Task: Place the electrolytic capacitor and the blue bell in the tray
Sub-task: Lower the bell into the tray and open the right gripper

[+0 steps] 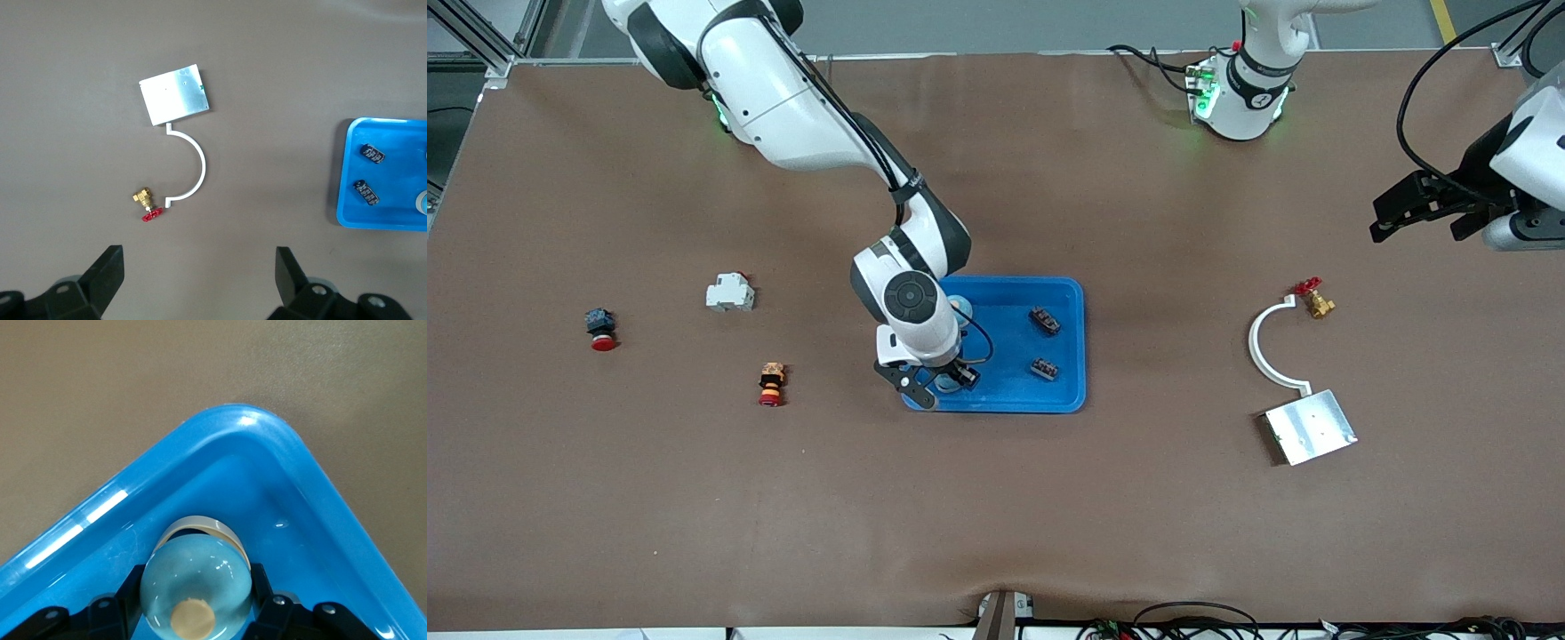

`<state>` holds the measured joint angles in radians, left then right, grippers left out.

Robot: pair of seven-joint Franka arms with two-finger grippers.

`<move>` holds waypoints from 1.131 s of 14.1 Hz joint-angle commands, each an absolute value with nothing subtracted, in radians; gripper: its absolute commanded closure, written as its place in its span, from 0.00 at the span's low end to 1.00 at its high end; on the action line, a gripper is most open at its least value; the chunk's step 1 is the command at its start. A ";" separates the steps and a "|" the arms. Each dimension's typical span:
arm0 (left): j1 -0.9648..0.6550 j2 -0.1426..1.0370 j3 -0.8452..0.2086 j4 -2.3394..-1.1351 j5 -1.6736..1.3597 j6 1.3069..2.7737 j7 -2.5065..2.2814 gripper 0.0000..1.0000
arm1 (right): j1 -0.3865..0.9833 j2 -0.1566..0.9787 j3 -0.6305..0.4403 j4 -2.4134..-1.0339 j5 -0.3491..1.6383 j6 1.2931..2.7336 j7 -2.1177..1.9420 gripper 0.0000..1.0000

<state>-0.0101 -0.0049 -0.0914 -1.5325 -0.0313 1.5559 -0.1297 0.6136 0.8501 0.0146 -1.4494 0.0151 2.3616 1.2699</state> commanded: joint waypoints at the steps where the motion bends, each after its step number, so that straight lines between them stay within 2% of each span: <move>1: -0.009 -0.043 -0.113 -1.534 -0.006 1.503 -0.132 0.00 | 0.626 0.877 0.000 -1.416 -0.006 2.355 1.295 0.38; 2: -0.009 -0.046 -0.124 -1.534 0.006 1.503 -0.146 0.00 | 0.627 0.877 -0.003 -1.416 -0.011 2.356 1.295 0.00; 8: -0.002 -0.046 -0.114 -1.523 0.006 1.502 -0.153 0.00 | 0.629 0.835 0.002 -1.411 -0.017 2.326 1.282 0.00; 12: 0.043 -0.046 -0.113 -1.519 -0.008 1.505 -0.152 0.00 | 0.624 0.781 0.011 -1.319 -0.006 2.079 1.261 0.00; 14: 0.041 -0.046 -0.118 -1.509 -0.005 1.505 -0.150 0.00 | 0.618 0.715 0.005 -1.333 -0.006 2.033 1.150 0.00; 16: 0.040 -0.031 -0.120 -1.490 0.008 1.509 -0.146 0.00 | 0.585 0.652 -0.002 -1.342 -0.011 1.927 1.030 0.00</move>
<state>0.0384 -0.0346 -0.1108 -1.5151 -0.0121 1.5167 -0.1537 0.6165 0.7245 0.0017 -1.3090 -0.0059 1.9943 1.1356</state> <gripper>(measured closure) 0.000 0.000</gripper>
